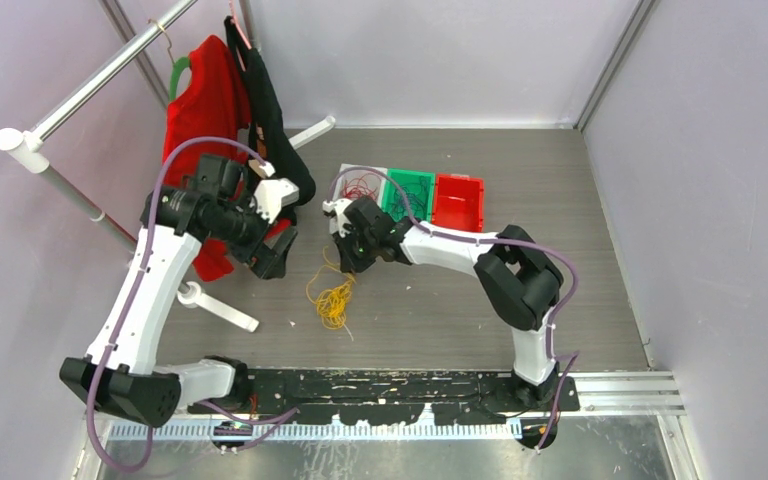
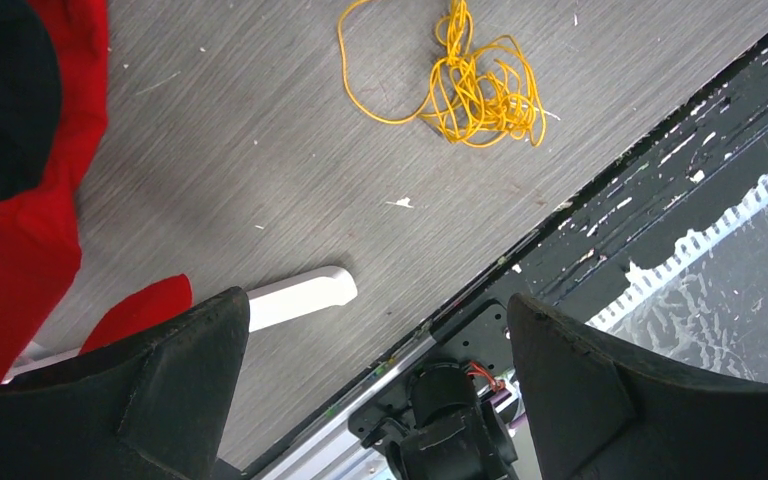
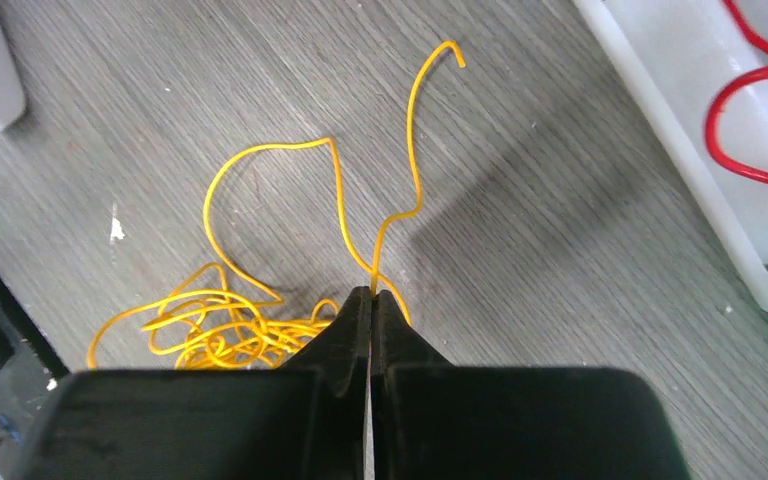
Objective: Untangle the cables
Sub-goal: Untie the cable.
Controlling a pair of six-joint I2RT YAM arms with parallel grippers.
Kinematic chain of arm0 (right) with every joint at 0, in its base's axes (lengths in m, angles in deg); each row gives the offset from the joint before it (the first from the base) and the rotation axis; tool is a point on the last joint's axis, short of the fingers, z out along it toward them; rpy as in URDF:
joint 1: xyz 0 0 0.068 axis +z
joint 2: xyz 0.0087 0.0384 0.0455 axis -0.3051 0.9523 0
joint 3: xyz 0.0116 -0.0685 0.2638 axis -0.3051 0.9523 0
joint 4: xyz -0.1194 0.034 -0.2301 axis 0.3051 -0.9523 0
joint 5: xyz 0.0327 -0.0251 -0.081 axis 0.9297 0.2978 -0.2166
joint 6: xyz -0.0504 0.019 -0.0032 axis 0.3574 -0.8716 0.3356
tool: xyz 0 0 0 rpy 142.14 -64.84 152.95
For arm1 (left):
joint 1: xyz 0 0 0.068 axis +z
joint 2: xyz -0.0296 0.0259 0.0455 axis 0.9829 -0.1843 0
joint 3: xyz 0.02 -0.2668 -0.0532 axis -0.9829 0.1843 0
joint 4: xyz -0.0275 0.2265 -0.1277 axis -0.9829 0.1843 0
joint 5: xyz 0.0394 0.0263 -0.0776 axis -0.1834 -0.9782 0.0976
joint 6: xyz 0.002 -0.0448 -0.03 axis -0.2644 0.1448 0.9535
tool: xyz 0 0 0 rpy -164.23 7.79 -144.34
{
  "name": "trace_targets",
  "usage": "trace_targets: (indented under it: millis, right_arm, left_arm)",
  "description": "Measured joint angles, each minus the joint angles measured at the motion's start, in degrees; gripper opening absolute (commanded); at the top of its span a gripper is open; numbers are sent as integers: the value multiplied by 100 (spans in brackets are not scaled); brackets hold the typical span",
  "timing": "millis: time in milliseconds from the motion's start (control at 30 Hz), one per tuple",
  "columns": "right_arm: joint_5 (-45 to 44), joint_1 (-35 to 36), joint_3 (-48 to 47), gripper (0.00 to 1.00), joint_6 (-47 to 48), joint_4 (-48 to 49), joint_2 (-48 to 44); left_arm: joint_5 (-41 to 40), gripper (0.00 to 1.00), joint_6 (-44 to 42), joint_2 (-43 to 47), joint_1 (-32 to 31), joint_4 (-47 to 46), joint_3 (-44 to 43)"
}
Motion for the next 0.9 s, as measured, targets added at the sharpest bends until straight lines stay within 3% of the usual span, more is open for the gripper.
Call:
trace_targets:
  millis: [133,300,500,700,900]
  right_arm:
    - [17,-28,39,1,-166,-20,-400]
    - [197,-44,216,1,-625,236,-1635]
    - [535,-44,232,1,-1425,1088,-2953]
    - [841,-44,227,1,-2396,1849,-3167]
    - [1060,-44,179,1,-3344,2559,-3165]
  left_arm:
    - [66,100,0,188,0,-70,256]
    - [317,99,24,514,0,-452,638]
    - [887,100,162,1187,0,-1161,997]
    - [1716,100,535,1482,0,-1947,1554]
    - [2809,100,1462,1425,0,-3230,2618]
